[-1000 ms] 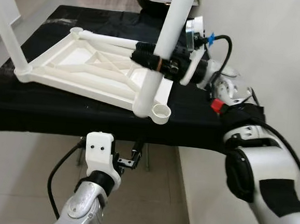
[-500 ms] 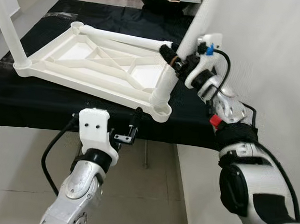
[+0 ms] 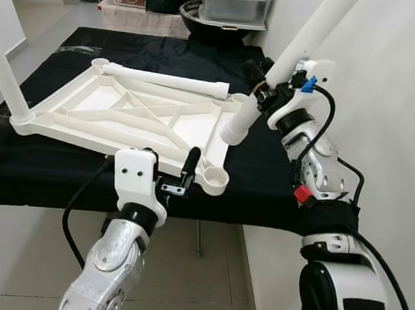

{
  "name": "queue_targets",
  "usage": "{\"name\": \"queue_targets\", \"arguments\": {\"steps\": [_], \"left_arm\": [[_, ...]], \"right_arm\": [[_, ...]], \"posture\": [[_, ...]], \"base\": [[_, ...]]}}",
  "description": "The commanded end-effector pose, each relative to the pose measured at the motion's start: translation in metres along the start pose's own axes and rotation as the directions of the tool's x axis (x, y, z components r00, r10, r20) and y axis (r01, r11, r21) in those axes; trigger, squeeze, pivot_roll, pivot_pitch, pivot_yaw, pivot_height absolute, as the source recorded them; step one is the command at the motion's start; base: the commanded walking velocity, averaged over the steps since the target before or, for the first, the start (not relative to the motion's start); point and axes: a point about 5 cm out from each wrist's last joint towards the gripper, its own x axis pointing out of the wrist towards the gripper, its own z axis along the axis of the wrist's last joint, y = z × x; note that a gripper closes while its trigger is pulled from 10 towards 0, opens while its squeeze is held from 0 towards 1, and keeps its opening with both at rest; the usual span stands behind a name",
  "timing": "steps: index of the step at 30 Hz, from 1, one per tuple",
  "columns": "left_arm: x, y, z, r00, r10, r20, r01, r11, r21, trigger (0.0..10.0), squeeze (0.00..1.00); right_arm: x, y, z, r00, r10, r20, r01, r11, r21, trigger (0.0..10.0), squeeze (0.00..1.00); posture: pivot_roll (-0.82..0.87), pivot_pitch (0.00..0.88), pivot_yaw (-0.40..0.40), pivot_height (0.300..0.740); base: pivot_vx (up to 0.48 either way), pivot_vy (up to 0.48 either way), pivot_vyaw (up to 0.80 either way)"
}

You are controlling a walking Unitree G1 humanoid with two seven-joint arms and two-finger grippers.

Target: Building children table

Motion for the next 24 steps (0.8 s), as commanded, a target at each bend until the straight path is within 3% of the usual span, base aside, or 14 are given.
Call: {"name": "queue_targets", "arguments": {"steps": [1,8,24], "left_arm": [[-0.0001,0.0018,-0.0047,1.000,0.004,-0.015,-0.004,1.000,0.009,10.0,0.00],[0.0000,0.0002,-0.0059,1.000,-0.004,-0.017,0.005,1.000,0.016,10.0,0.00],[0.0025,0.0000,-0.0112,0.999,0.014,-0.042,-0.014,1.000,0.001,10.0,0.00]], "right_arm": [[-0.0002,0.0040,0.0028,1.000,-0.001,0.010,0.002,1.000,-0.010,10.0,0.00],[-0.0012,0.0032,0.0035,1.000,-0.012,0.012,0.012,1.000,-0.001,10.0,0.00],[-0.0011,0.0076,0.0049,1.000,0.026,0.009,-0.026,0.999,-0.040,10.0,0.00]], "posture": [[0.08,0.045,-0.067,0.740],[0.07,0.053,-0.067,0.740],[0.07,0.077,-0.067,0.740]], "base": [[0.319,0.000,0.00],[0.319,0.000,0.00],[0.000,0.000,0.00]]}}
